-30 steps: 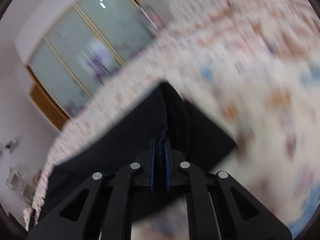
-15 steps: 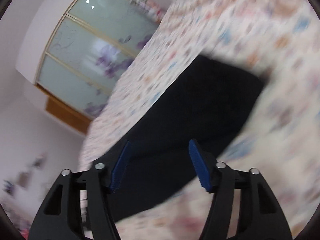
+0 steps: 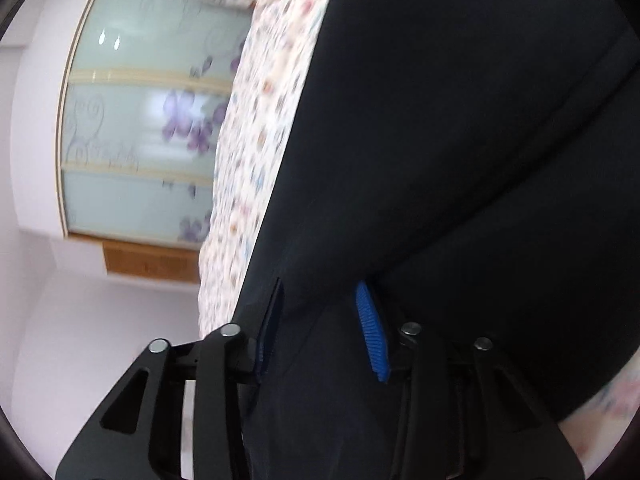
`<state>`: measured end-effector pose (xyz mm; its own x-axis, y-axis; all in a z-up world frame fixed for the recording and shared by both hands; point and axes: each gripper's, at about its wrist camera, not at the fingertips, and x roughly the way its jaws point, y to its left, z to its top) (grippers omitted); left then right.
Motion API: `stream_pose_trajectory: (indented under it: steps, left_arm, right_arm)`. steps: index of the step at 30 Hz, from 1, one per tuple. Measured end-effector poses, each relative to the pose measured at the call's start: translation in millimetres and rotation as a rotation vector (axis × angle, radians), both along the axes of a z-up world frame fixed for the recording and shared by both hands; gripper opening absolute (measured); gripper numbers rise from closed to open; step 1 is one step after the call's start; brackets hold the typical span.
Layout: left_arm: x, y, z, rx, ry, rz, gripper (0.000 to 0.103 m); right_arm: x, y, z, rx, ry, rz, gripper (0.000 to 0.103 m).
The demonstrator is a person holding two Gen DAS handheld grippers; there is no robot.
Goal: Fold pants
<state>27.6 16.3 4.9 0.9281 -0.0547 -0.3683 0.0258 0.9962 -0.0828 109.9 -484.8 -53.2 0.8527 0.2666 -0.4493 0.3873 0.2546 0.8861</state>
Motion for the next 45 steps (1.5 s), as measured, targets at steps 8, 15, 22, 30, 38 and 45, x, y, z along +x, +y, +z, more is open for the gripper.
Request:
stream_pose_trajectory:
  steps: [8,15,22,30,38,45]
  left_arm:
    - [8,26,-6,-0.168,0.059,-0.001,0.101]
    - [37,79,26,-0.337,0.098,-0.008,0.101]
    - [168,119,56,-0.458,0.312,-0.057,0.101]
    - [310,144,9,-0.811,0.528,0.034,0.100]
    - [398,122,-20,-0.620,0.624,0.220,0.092]
    - [438,115,-16,-0.570,0.669,0.304,0.083]
  right_arm:
    - [-26,-5,-8,0.020,-0.006,-0.129,0.005]
    - [-30,-2,-9,0.020,-0.021,-0.125,0.004]
    - [-34,-12,-11,0.063,-0.020,-0.067,0.004]
    - [-11,-14,-11,0.026,-0.004,0.035,0.004]
    - [7,-13,-9,-0.073,0.004,0.110,0.004]
    - [6,-16,-6,-0.137,0.007,0.133,0.004]
